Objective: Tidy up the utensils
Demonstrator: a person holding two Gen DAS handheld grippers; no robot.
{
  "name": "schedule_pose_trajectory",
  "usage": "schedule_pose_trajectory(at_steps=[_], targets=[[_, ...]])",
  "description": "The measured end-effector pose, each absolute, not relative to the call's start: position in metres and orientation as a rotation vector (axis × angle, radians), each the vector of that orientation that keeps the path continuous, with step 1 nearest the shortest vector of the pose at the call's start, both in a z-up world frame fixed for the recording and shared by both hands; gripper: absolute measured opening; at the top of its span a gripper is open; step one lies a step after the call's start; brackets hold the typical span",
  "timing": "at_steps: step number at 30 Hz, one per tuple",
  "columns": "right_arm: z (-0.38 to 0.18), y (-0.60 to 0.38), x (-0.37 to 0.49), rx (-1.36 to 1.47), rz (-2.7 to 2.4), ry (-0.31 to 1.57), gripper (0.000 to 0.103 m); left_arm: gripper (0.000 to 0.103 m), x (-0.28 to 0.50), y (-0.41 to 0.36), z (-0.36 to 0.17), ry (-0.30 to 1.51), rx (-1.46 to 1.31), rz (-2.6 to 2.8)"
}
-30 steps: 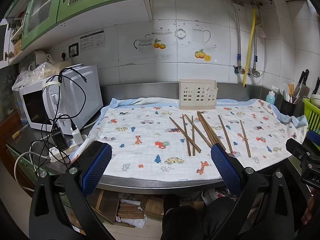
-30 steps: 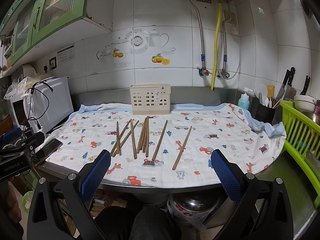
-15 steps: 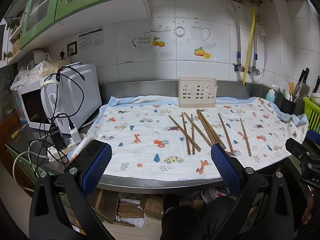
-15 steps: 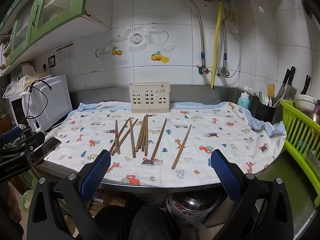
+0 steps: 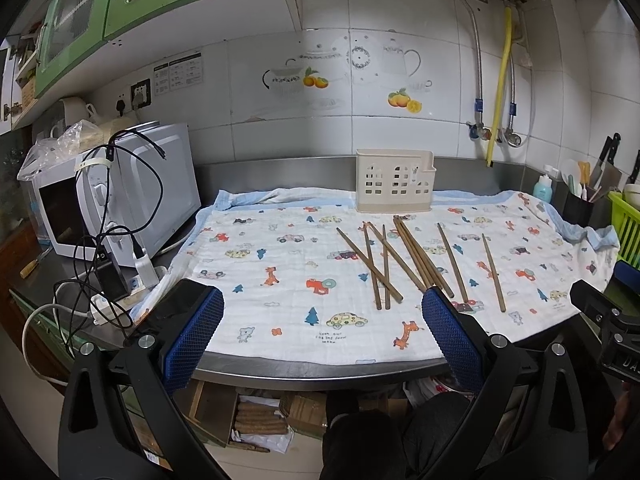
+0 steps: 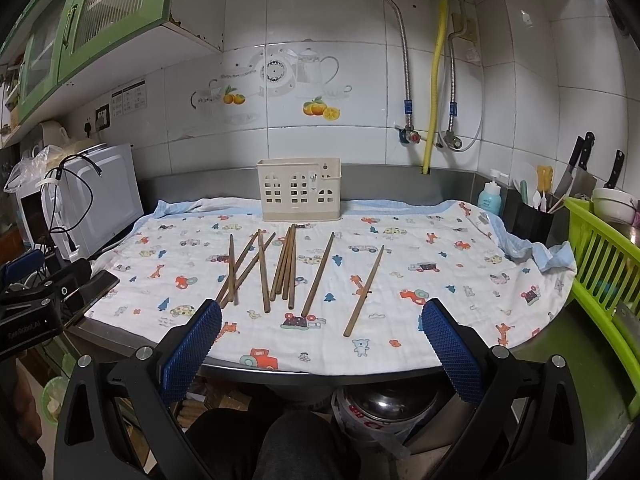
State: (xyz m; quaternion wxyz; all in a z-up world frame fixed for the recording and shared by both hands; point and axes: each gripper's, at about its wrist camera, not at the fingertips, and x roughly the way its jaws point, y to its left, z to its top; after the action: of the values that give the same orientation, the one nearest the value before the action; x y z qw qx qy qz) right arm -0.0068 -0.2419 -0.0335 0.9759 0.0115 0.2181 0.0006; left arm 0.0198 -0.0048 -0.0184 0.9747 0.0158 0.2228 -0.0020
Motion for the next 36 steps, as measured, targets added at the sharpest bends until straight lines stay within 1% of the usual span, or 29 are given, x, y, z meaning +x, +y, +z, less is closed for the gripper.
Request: schedule_pose_trajectory(at_steps=[18,36], targets=[[-0.05,-0.251,0.028,0.021,-0.022,0.506,0.097,0.098,0.058,-0.01,-0.025,0.507,0.037,-0.012],[-0.081,-0.267,0.082,0.026,-0.075,0.584,0.097,0.097,0.117,-0.013,-0.043,0.582,0.029,-0.032]])
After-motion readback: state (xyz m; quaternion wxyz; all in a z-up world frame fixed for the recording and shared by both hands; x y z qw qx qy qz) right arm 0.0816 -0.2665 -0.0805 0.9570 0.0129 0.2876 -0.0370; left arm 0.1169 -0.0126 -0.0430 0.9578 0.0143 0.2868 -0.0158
